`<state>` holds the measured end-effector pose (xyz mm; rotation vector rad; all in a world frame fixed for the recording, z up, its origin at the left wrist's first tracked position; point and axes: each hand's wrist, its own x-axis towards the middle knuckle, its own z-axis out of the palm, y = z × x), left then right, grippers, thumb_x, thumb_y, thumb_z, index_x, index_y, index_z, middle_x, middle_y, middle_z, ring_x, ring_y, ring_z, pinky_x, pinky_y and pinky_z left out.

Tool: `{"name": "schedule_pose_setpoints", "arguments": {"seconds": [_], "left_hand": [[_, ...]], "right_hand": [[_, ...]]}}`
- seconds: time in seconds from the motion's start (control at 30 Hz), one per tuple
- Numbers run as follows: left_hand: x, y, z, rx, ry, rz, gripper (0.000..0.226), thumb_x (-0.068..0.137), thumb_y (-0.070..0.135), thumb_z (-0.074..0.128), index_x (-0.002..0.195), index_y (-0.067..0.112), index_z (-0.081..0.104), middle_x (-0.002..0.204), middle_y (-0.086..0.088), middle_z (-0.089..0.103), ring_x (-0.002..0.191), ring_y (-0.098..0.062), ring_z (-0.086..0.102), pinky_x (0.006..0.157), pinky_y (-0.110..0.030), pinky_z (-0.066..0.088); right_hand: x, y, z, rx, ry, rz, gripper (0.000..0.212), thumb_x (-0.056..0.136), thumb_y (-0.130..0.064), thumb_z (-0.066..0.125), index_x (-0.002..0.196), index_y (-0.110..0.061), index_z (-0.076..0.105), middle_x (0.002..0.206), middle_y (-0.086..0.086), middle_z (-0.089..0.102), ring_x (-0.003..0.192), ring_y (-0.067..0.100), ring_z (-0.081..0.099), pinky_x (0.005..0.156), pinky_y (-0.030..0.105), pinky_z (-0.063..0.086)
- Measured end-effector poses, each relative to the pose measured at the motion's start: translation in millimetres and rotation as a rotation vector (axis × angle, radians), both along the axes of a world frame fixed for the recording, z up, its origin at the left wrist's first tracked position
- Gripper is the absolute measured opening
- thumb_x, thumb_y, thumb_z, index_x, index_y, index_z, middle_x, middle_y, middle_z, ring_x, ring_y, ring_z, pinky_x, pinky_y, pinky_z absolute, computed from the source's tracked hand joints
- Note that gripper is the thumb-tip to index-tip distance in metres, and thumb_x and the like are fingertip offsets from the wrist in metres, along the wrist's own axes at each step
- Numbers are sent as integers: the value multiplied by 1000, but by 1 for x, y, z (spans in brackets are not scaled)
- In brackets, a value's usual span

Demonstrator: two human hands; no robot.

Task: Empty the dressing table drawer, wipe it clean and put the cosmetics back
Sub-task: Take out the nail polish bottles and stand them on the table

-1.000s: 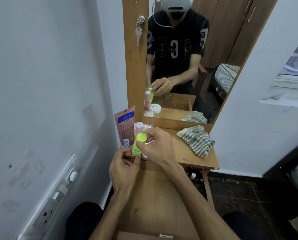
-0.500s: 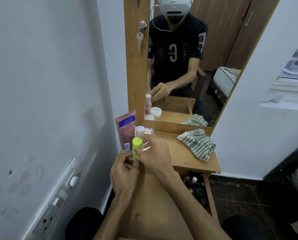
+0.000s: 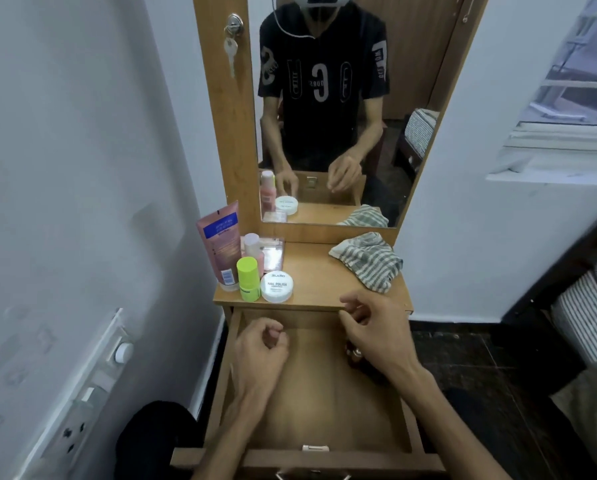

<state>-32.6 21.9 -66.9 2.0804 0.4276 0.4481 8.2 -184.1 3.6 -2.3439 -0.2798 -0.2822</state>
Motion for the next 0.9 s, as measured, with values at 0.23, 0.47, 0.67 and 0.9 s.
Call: {"name": "schedule_pose_setpoints", "arguments": {"seconds": [0.23,0.47,0.67,0.9], "left_hand": [[9,-63,-14,159,78,-396,25,68,35,75,91,30,70,87,14,62,69,-5,60,66,-27,52],[14,-93,-10,320,50,-466,33,71,43,73,102,33,68,92,18,58,78,-3,56,70,-29,53],[16,-102,-15,384,76,-482,31,78,43,73,106,32,68,100,15,61,90,-10,64,74,-30,54],[13,-108,-18,419,59,-456,23,82,38,74,101,27,67,106,13,59,91,-13,65,72,-29,48]], "right_hand": [[-15,-52,-14,-203,134,-159,21,81,-25,73,100,-31,80,82,-18,71,77,2,65,75,31,59],[-25,-70,-24,-350,202,-108,24,81,-30,70,104,-30,78,93,-15,68,83,8,63,71,24,49],[-36,-68,-39,-400,210,-76,25,82,-37,74,107,-31,75,95,-16,60,81,5,57,68,22,50],[-39,-69,-49,-401,177,-105,26,88,-35,74,113,-28,72,98,-14,58,80,3,52,64,17,36]]}}
